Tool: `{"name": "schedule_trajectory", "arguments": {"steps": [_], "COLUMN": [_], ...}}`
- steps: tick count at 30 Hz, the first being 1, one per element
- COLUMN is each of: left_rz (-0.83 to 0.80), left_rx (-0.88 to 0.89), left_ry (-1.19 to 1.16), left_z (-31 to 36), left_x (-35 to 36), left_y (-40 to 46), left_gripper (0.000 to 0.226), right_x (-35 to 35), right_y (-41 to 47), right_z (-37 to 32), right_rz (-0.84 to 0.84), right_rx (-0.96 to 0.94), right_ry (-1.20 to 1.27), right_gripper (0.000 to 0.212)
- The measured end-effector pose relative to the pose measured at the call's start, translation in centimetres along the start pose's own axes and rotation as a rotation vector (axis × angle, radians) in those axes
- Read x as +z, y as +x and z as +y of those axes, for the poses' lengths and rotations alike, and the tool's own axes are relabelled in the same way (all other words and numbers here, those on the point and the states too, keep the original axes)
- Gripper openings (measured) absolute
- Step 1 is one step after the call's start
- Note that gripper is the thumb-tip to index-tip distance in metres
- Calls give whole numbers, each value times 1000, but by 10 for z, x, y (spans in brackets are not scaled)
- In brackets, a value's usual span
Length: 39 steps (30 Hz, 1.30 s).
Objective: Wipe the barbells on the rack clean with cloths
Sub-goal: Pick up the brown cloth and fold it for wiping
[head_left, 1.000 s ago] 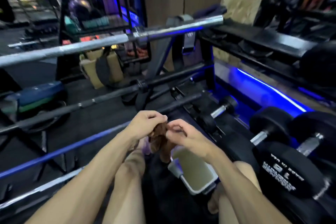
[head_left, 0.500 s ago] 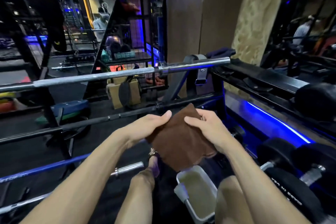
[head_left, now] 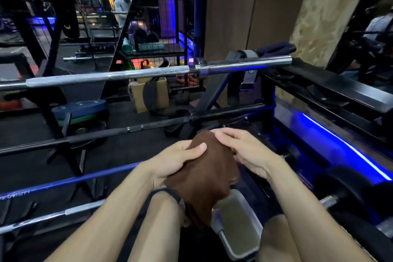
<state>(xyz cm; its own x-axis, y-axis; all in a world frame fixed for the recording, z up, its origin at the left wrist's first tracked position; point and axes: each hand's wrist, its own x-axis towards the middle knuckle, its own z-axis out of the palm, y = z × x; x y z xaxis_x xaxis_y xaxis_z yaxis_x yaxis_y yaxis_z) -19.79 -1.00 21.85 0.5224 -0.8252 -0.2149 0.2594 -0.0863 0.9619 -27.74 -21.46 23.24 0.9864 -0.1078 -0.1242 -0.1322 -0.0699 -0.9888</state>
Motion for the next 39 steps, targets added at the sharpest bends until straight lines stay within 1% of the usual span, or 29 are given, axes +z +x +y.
{"name": "schedule_trajectory", "arguments": {"steps": [3, 5, 6, 8, 9, 11, 14, 16, 18, 19, 20, 21, 22, 23, 24, 25, 27, 29, 31, 33, 35, 37, 39], "left_rz": [47, 111, 154, 232, 252, 283, 297, 387, 514, 542, 545, 523, 490, 455, 415, 380, 333, 283, 194, 125, 138, 219, 278], "left_rx": [-50, -96, -123, -160, -175, -200, -194, -194, -192, -193, -197, -205, -215, -237, -264, -288, -316, -344, -403, -428, -417, -375, -342], "left_ry": [-208, -349, -403, -468, -482, -489, -421, -350, -299, -305, -321, -301, -222, -89, 54, 179, 379, 632, 846, 925, 919, 854, 794], "left_z": [-26, -48, -59, -81, -91, -107, -125, -140, -154, -160, -165, -167, -168, -167, -164, -160, -153, -147, -140, -138, -140, -146, -152], "left_x": [-13, -22, -28, -39, -44, -55, -71, -85, -94, -98, -101, -103, -105, -108, -110, -113, -117, -125, -133, -142, -151, -159, -166], "left_y": [15, 25, 31, 44, 51, 64, 81, 95, 110, 116, 121, 125, 130, 134, 140, 147, 163, 178, 191, 200, 205, 205, 204], "left_gripper": [39, 39, 40, 42, 42, 38, 35, 38, 54, 69, 85, 96, 98, 92, 86, 79, 63, 52, 50, 42, 33, 37, 47], "right_x": [8, 23, 31, 44, 48, 51, 37, 24, 14, 12, 12, 11, 10, 7, 2, -3, -12, -16, -15, -16, -17, -20, -22], "right_y": [16, 19, 21, 27, 32, 46, 75, 94, 108, 113, 119, 123, 129, 136, 143, 150, 163, 176, 190, 202, 210, 215, 222], "right_z": [45, 80, 97, 123, 132, 140, 156, 171, 182, 185, 188, 189, 190, 190, 190, 191, 189, 186, 188, 195, 203, 209, 216], "right_rz": [-15, 32, 68, 134, 148, 139, 175, 245, 319, 354, 393, 432, 459, 457, 413, 328, 123, -21, -106, -141, -163, -157, -68], "right_rx": [220, 345, 411, 499, 515, 531, 527, 519, 527, 532, 529, 510, 478, 431, 375, 317, 240, 214, 195, 197, 243, 314, 388], "right_ry": [202, 408, 535, 715, 773, 812, 713, 577, 413, 335, 274, 244, 225, 186, 114, 8, -257, -526, -690, -732, -691, -565, -345], "right_gripper": [58, 63, 62, 51, 46, 41, 33, 34, 30, 28, 28, 31, 39, 51, 64, 77, 93, 94, 89, 84, 82, 77, 60]}}
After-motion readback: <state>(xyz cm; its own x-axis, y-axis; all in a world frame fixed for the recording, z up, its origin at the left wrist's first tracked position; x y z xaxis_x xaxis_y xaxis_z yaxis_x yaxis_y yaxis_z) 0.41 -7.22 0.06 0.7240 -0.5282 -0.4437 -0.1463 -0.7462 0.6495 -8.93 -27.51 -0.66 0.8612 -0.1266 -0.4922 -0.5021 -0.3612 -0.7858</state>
